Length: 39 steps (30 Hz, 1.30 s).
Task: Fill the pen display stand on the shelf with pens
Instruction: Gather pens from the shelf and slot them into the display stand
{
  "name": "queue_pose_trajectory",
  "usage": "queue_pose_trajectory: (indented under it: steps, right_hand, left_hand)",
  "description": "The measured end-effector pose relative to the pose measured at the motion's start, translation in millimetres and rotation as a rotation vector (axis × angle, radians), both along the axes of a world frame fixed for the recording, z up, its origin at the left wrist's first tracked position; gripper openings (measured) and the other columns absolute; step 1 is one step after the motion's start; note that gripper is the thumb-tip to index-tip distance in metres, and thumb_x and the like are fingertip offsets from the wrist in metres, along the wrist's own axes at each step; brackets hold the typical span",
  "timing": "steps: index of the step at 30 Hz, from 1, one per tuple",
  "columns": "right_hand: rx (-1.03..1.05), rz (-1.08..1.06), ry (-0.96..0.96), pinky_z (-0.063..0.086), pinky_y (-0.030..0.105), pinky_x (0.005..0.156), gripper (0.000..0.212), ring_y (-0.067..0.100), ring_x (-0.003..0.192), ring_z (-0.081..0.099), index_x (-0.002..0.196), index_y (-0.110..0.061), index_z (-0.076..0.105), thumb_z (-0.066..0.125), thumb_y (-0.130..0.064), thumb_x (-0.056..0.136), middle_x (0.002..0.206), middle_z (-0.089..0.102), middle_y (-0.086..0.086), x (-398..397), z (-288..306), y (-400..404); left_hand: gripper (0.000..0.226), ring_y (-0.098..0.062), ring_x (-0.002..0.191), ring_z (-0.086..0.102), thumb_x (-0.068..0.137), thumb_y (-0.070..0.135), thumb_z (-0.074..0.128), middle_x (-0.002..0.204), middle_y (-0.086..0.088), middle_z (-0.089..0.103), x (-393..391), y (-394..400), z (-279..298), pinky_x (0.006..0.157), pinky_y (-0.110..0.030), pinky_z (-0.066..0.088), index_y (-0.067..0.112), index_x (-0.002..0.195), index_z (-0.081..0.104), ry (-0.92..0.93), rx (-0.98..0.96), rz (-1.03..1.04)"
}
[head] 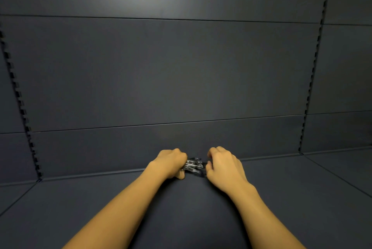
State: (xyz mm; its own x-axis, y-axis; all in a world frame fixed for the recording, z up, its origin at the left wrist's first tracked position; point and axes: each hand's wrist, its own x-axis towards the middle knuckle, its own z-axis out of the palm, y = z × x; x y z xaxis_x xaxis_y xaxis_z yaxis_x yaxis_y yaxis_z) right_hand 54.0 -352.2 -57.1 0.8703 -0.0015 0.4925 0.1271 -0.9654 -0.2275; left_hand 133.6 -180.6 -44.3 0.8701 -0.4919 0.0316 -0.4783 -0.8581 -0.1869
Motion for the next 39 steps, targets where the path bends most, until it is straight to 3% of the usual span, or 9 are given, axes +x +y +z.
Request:
queue_pose_trajectory:
  steps: [8, 13, 21, 26, 32, 39]
  right_hand:
    - [0.005, 0.027, 0.026, 0.039, 0.03, 0.072, 0.02, 0.026, 0.101, 0.062, 0.113, -0.015, 0.056, 0.049, -0.023, 0.097, 0.115, 0.058, 0.003, -3.2, -1.2, 3.1]
    - [0.023, 0.083, 0.015, 0.046, 0.032, 0.084, 0.022, 0.024, 0.106, 0.061, 0.116, -0.016, 0.056, 0.049, -0.025, 0.097, 0.118, 0.059, 0.003, -4.7, 2.4, 11.1]
    - [-0.043, 0.187, 0.05, 0.046, 0.033, 0.092, 0.029, 0.026, 0.115, 0.056, 0.122, -0.014, 0.057, 0.053, -0.026, 0.096, 0.124, 0.059, 0.006, -5.4, 18.2, 38.6]
    - [-0.069, 0.269, 0.077, 0.046, 0.034, 0.091, 0.028, 0.028, 0.114, 0.057, 0.121, -0.013, 0.059, 0.053, -0.026, 0.096, 0.123, 0.06, 0.007, -9.7, 28.3, 69.8]
    - [-0.095, 0.383, 0.023, 0.045, 0.033, 0.084, 0.024, 0.028, 0.108, 0.06, 0.115, -0.013, 0.06, 0.053, -0.026, 0.096, 0.116, 0.062, 0.005, -26.4, 42.3, 133.3]
    - [-0.143, 0.518, -0.007, 0.04, 0.03, 0.077, 0.024, 0.026, 0.108, 0.059, 0.116, -0.015, 0.059, 0.051, -0.029, 0.097, 0.114, 0.062, 0.004, -66.4, 43.9, 224.6]
  left_hand:
    - [0.033, -0.03, 0.083, 0.062, 0.086, 0.033, 0.067, 0.102, -0.011, 0.062, -6.7, 1.8, 8.5, 0.07, -0.036, 0.052, 0.008, 0.108, 0.064, 0.122, 0.046, 0.116]
    - [0.033, -0.031, 0.086, 0.061, 0.084, 0.031, 0.067, 0.102, -0.013, 0.06, -19.0, 19.0, 13.7, 0.07, -0.036, 0.05, 0.005, 0.104, 0.066, 0.002, 0.074, 0.146]
    - [0.044, -0.034, 0.101, 0.063, 0.086, 0.032, 0.065, 0.115, -0.012, 0.063, -51.2, 72.5, 15.1, 0.073, -0.036, 0.041, 0.012, 0.122, 0.05, -0.174, 0.101, 0.282]
    - [0.024, -0.034, 0.1, 0.064, 0.091, 0.023, 0.054, 0.112, -0.011, 0.064, -83.5, 124.9, 21.1, 0.071, -0.036, 0.039, 0.015, 0.114, 0.056, -0.27, 0.17, 0.377]
    - [0.011, -0.033, 0.084, 0.059, 0.091, 0.019, 0.056, 0.103, -0.011, 0.062, -135.0, 197.9, 27.3, 0.067, -0.035, 0.041, 0.012, 0.099, 0.059, -0.29, 0.195, 0.501]
    - [0.021, -0.033, 0.092, 0.063, 0.091, 0.02, 0.057, 0.106, -0.011, 0.063, -209.2, 296.2, 22.9, 0.067, -0.033, 0.038, 0.011, 0.11, 0.058, -0.275, 0.199, 0.586]
